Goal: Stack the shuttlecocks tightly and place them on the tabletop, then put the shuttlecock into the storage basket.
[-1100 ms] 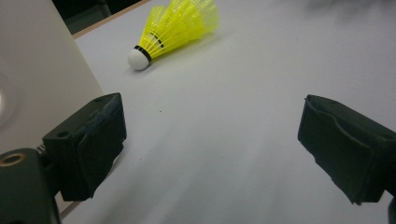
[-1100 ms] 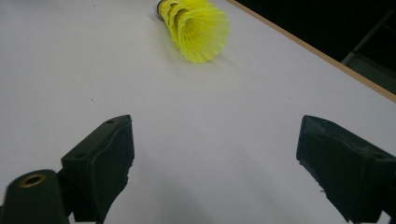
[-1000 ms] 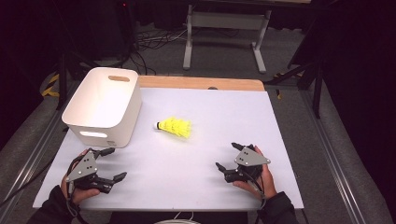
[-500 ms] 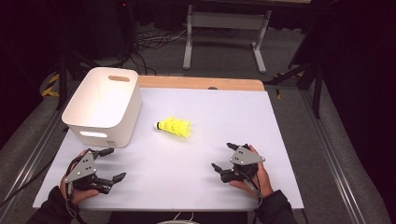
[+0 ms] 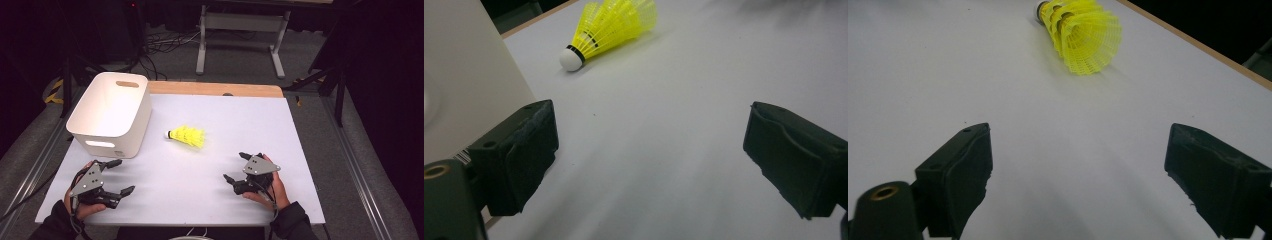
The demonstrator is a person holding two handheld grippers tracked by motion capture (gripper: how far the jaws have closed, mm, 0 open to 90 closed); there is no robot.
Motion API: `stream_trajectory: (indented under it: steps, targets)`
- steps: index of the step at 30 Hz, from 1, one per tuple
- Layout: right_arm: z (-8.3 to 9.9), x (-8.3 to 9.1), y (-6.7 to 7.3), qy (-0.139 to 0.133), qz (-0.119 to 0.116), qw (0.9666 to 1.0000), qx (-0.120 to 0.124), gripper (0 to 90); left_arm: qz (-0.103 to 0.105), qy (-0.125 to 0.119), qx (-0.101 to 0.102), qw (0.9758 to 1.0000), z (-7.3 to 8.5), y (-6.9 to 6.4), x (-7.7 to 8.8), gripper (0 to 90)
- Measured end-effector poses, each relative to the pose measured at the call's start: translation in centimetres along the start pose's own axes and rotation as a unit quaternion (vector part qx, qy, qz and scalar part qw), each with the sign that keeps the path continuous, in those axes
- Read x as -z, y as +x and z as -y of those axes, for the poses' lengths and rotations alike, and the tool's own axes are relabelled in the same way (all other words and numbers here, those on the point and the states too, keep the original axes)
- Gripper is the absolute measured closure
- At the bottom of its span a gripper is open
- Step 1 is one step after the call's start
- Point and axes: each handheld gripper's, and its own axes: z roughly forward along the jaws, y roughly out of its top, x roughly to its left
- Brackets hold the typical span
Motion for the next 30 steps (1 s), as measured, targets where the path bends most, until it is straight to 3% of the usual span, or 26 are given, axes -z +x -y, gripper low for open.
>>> stream_trajectory:
  steps: [14,25,26,30]
  targets:
    - [-1.6,-2.5,-1.2,0.01,-0.033,0.9991,-0.025,14.9,-0.003,0.003,-0.004,1.0,-0.1,-0.1,-0.1,8.2]
    - [-4.0,-6.5,-2.0,0.031,-0.073,0.9961,-0.04,18.7,0.002,0.003,-0.002,1.0,-0.1,0.0,-0.2,8.2]
    - [-4.5,-7.5,-1.9,0.041,-0.081,0.9951,-0.04,19.1,0.002,0.003,-0.002,1.0,-0.1,-0.1,-0.2,8.1]
    - [-5.1,-8.9,-1.8,0.05,-0.086,0.9942,-0.041,20.1,0.002,0.002,-0.003,1.0,-0.1,-0.1,-0.2,8.2]
